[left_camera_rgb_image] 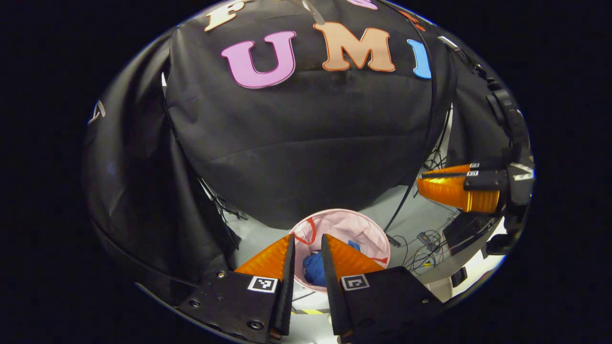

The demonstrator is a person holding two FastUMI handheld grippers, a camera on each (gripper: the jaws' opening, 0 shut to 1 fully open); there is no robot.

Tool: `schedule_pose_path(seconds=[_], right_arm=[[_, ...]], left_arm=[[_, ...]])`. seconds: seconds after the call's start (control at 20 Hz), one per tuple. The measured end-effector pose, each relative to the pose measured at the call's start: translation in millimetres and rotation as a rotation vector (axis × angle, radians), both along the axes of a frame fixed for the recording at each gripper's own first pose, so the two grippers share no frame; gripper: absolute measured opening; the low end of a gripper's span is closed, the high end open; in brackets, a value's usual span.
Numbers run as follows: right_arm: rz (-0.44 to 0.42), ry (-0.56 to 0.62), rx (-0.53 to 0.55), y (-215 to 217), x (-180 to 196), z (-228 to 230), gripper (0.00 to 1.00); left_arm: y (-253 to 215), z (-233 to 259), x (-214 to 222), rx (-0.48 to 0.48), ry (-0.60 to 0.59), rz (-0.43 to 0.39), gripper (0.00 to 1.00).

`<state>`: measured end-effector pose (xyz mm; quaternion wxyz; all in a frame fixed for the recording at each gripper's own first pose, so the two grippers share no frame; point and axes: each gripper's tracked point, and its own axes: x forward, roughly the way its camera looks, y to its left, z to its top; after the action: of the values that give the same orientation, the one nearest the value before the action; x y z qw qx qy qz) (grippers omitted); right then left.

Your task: Grasp the clothes on the hanger with both hands and then place them into the laundry hamper below.

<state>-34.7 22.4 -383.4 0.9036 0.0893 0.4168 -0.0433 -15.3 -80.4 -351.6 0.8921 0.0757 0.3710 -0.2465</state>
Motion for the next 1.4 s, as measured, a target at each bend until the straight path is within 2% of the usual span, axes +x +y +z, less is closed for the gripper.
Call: schedule_pose_path(seconds=[0.1, 0.15, 0.2, 0.55, 0.6, 0.65, 0.7, 0.85, 0.9, 0.95, 1.0, 1.05, 1.2, 1.25, 1.3, 1.35, 1.4], right_arm=[[-0.012, -0.029, 0.003, -3.3, 7.3, 14.7, 0.11], [-0.016, -0.048, -0.002, -5.1, 10.8, 24.8, 0.11], [-0.017, -0.063, -0.008, -7.2, 13.0, 31.1, 0.11], [-0.04, -0.212, -0.051, -26.6, 41.4, 99.6, 0.12], [-0.043, -0.237, -0.059, -29.5, 45.6, 111.8, 0.11], [-0.046, -0.265, -0.066, -32.1, 50.3, 124.7, 0.11], [-0.051, -0.295, -0.07, -34.4, 54.2, 137.5, 0.12], [-0.057, -0.388, -0.097, -41.7, 63.6, 184.9, 0.11], [-0.057, -0.418, -0.105, -43.0, 66.8, 198.1, 0.16], [-0.055, -0.449, -0.115, -44.9, 70.6, 213.1, 0.11], [-0.052, -0.477, -0.124, -45.6, 71.6, 227.0, 0.11], [-0.052, -0.506, -0.137, -46.7, 73.0, 241.7, 0.11], [-0.066, -0.587, -0.155, -49.9, 68.8, 286.2, 0.11], [-0.071, -0.61, -0.156, -51.2, 68.3, 298.8, 0.11], [-0.075, -0.633, -0.154, -52.5, 66.9, 310.4, 0.11], [-0.08, -0.657, -0.153, -53.8, 65.2, 321.8, 0.11], [-0.088, -0.677, -0.155, -56.5, 63.6, 330.7, 0.11]], left_arm=[[0.4, 20.0, 6.7, -0.036, -0.036, 0.012, 0.35], [-0.3, 31.7, 11.2, -0.056, -0.059, 0.018, 0.3], [-1.8, 41.4, 15.0, -0.073, -0.075, 0.02, 0.34], [-18.9, 113.3, 36.7, -0.206, -0.201, 0.027, 0.34], [-21.2, 124.9, 38.4, -0.222, -0.217, 0.026, 0.29], [-26.2, 137.7, 43.0, -0.24, -0.239, 0.023, 0.29], [-26.5, 147.7, 44.7, -0.254, -0.26, 0.026, 0.34], [-30.9, 186.6, 52.5, -0.313, -0.336, 0.037, 0.34], [-31.9, 199.7, 51.9, -0.333, -0.359, 0.039, 0.39], [-32.3, 211.0, 51.9, -0.35, -0.38, 0.04, 0.34], [-32.2, 227.4, 50.9, -0.37, -0.407, 0.042, 0.39], [-28.3, 243.8, 49.0, -0.39, -0.438, 0.045, 0.29], [-20.3, 284.0, 44.8, -0.431, -0.524, 0.058, 0.38], [-23.8, 295.7, 46.7, -0.441, -0.547, 0.058, 0.33], [-24.6, 310.2, 47.6, -0.45, -0.567, 0.06, 0.38], [-25.0, 323.2, 50.3, -0.455, -0.587, 0.068, 0.33], [-20.4, 333.5, 51.1, -0.458, -0.607, 0.08, 0.33]])
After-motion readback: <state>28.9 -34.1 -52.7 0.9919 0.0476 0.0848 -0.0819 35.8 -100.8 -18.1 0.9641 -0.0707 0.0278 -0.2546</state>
